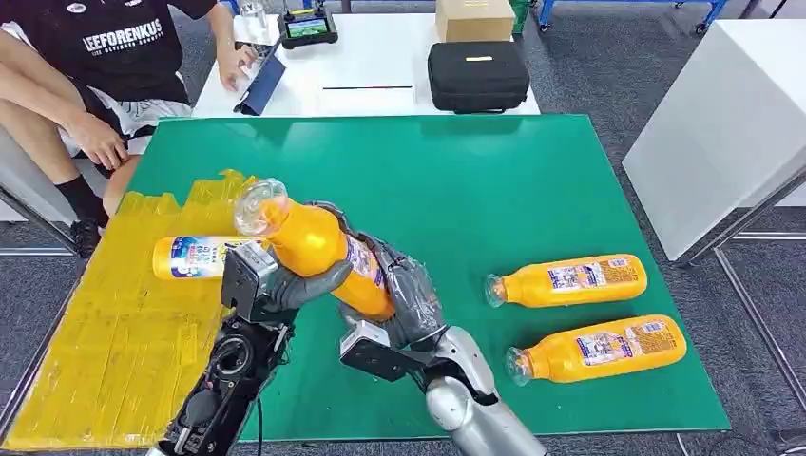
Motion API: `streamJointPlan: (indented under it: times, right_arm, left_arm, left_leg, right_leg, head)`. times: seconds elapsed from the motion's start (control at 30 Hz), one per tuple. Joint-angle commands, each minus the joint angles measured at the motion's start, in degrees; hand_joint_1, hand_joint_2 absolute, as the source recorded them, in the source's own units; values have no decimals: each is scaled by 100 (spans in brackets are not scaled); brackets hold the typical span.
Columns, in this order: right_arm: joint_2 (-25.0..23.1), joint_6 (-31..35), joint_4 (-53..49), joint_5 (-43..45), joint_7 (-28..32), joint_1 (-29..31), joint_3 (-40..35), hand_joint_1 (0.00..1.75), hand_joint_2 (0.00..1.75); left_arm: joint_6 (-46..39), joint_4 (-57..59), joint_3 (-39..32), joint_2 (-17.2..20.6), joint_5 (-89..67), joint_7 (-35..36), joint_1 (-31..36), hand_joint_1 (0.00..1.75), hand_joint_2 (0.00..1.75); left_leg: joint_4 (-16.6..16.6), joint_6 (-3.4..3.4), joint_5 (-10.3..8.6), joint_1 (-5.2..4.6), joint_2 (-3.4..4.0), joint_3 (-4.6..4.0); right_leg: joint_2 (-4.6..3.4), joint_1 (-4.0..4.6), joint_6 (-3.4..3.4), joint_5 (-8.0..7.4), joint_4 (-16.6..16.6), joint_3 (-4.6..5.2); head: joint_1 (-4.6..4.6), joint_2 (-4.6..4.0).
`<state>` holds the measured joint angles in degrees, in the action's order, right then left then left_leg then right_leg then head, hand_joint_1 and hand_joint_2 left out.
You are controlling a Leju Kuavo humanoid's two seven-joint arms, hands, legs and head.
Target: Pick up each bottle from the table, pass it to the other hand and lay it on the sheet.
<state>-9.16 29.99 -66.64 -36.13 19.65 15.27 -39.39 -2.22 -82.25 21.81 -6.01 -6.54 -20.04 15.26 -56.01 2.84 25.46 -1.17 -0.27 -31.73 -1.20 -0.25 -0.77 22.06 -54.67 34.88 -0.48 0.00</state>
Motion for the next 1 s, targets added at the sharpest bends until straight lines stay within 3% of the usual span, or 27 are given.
streamJointPlan:
  times: [0.03,0.2,0.27,0.3,0.63,0.67,0.77,0.87,1.0]
  right_arm:
    - [294,260,-1256,-195,7,-337,550,0,175]
    - [423,402,-1893,-231,-89,-633,906,0,175]
    - [443,436,-1968,-223,-88,-693,1003,0,175]
    - [438,462,-2007,-226,-92,-724,1051,0,175]
    - [458,467,-2029,-226,-92,-736,1074,0,175]
    - [424,485,-2045,-229,-136,-765,1125,0,175]
    - [482,201,-2220,180,-229,-892,1307,0,175]
    - [491,-271,-2223,848,-211,-973,1646,0,175]
    - [422,-412,-1992,949,-240,-888,1766,0,175]
  left_arm:
    - [-2817,600,-78,157,-4228,727,583,175,175]
    - [-2853,839,-460,303,-8022,2469,567,175,175]
    - [-2726,895,-637,350,-8346,2630,537,175,175]
    - [-2630,902,-285,677,-8346,3119,626,175,175]
    - [-2657,902,-271,687,-8346,3136,603,175,175]
    - [-2339,897,410,1211,-8346,4042,809,175,175]
    - [-1841,1054,991,1628,-8346,4708,922,175,175]
    - [-1578,1570,1077,1793,-8346,5000,1070,175,175]
    - [-1574,1826,965,1843,-8346,5046,1064,175,175]
  left_leg:
    - [-7,-24,13,10,-22,19]
    - [-1,-25,12,7,-30,29]
    - [5,-12,4,-1,-23,14]
    - [2,-20,12,7,-15,24]
    - [-1,-15,7,7,-15,11]
    - [-2,-22,12,9,-16,22]
    - [0,-19,6,6,-27,13]
    - [4,-22,8,8,-12,24]
    - [4,-19,5,8,-20,20]
  right_leg:
    - [34,9,0,19,-3,-29]
    - [41,9,0,21,1,-39]
    - [25,0,-1,7,4,-18]
    - [21,8,0,11,6,-30]
    - [20,7,1,7,4,-17]
    - [26,9,1,13,2,-28]
    - [37,7,2,12,0,-21]
    - [24,9,4,10,5,-27]
    - [26,7,1,8,6,-25]
  head:
    - [-2,0]
    - [0,0]
    - [-2,0]
    - [0,0]
    - [-2,0]
    - [-2,0]
    - [0,0]
    - [-4,0]
    - [0,0]
